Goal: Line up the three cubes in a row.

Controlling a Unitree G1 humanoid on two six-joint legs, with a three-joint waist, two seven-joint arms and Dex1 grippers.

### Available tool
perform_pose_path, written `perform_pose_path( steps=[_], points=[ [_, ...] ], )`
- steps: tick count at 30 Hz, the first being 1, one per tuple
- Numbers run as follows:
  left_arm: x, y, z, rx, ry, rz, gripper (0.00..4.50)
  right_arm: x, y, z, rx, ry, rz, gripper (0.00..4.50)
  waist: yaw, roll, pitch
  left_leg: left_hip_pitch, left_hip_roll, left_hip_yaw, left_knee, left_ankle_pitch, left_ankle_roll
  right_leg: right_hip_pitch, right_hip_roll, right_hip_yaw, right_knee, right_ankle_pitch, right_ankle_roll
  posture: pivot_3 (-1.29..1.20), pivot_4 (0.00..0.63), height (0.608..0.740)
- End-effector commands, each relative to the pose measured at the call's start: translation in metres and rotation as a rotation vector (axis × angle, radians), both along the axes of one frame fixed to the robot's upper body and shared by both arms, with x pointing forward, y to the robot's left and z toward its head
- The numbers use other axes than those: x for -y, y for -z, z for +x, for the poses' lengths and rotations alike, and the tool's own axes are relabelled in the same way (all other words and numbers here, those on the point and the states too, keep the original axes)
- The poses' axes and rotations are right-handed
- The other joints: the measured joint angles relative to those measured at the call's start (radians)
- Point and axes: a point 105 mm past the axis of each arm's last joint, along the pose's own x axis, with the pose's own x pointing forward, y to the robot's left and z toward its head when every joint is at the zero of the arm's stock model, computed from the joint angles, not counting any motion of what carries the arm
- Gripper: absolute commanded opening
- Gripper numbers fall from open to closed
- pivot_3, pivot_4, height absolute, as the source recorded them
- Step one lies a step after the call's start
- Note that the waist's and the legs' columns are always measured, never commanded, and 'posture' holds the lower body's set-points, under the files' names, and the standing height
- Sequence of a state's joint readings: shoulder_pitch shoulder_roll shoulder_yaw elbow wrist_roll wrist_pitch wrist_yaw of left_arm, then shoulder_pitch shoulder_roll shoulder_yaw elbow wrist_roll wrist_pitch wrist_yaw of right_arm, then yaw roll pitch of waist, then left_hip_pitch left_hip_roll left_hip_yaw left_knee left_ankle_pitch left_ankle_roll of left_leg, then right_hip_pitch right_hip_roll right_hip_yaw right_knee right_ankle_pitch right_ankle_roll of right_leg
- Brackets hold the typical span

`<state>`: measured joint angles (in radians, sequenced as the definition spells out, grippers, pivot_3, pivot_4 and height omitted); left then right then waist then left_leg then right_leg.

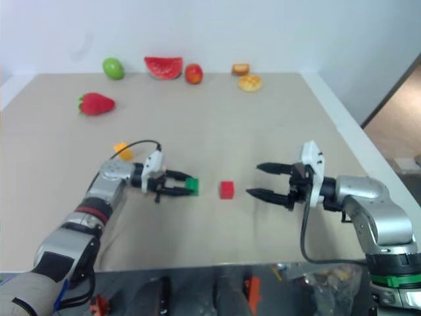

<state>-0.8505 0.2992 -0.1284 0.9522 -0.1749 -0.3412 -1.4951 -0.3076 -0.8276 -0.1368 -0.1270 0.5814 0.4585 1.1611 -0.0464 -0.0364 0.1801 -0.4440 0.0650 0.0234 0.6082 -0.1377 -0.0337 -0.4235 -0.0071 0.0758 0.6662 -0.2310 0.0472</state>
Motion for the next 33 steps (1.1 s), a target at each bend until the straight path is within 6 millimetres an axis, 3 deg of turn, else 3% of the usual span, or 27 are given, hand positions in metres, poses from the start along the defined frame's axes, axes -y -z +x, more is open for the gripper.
perform_pose_path(
  steps=[1, 9, 16, 22, 28, 33],
  points=[
    [0.002, -0.007, -0.001, 0.021, 0.006, -0.028, 1.68, 0.0, -0.016, 0.002, 0.069, -0.005, -0.003, 3.98, 0.0, 0.0, 0.0, 0.0, 0.0, 0.0, 0.0, 0.0, 0.0, 0.0, 0.0, 0.0, 0.0, 0.0, 0.0, 0.0, 0.15, 0.74],
    [0.001, -0.005, 0.0, -0.01, -0.003, -0.019, 1.68, -0.005, -0.016, 0.004, 0.078, -0.01, 0.002, 3.98, 0.001, 0.0, 0.0, 0.0, 0.0, 0.0, 0.0, 0.0, 0.0, 0.0, 0.0, 0.0, 0.0, 0.0, 0.001, 0.0, 0.15, 0.74],
    [-0.002, -0.009, 0.001, 0.0, -0.023, -0.034, 4.01, -0.008, -0.017, 0.006, 0.082, -0.017, 0.011, 3.98, 0.0, 0.0, 0.0, 0.0, 0.0, 0.0, 0.0, 0.0, 0.0, 0.0, 0.0, 0.0, 0.0, 0.0, 0.001, 0.0, 0.15, 0.74],
    [-0.022, -0.019, -0.005, -0.014, -0.058, -0.069, 4.01, -0.012, -0.018, 0.007, 0.08, -0.033, 0.02, 3.98, -0.002, 0.0, 0.0, 0.0, 0.0, 0.0, 0.0, 0.0, 0.0, 0.0, 0.0, 0.0, 0.0, 0.001, 0.001, 0.0, 0.15, 0.74],
    [-0.072, -0.022, -0.023, -0.008, -0.169, -0.039, 4.01, -0.015, -0.022, 0.007, 0.088, -0.051, 0.029, 3.98, -0.004, 0.0, 0.0, 0.001, 0.001, 0.0, -0.001, 0.0, 0.0, 0.0, 0.0, 0.0, 0.0, 0.001, 0.001, 0.0, 0.15, 0.74],
    [-0.105, -0.022, -0.029, 0.01, -0.373, -0.032, 4.01, -0.02, -0.028, 0.013, 0.133, -0.05, 0.04, 3.98, 0.003, 0.0, 0.0, 0.001, 0.001, 0.001, -0.001, 0.0, 0.0, 0.0, -0.001, 0.0, 0.0, -0.002, -0.003, 0.0, 0.15, 0.74]
  ],
)
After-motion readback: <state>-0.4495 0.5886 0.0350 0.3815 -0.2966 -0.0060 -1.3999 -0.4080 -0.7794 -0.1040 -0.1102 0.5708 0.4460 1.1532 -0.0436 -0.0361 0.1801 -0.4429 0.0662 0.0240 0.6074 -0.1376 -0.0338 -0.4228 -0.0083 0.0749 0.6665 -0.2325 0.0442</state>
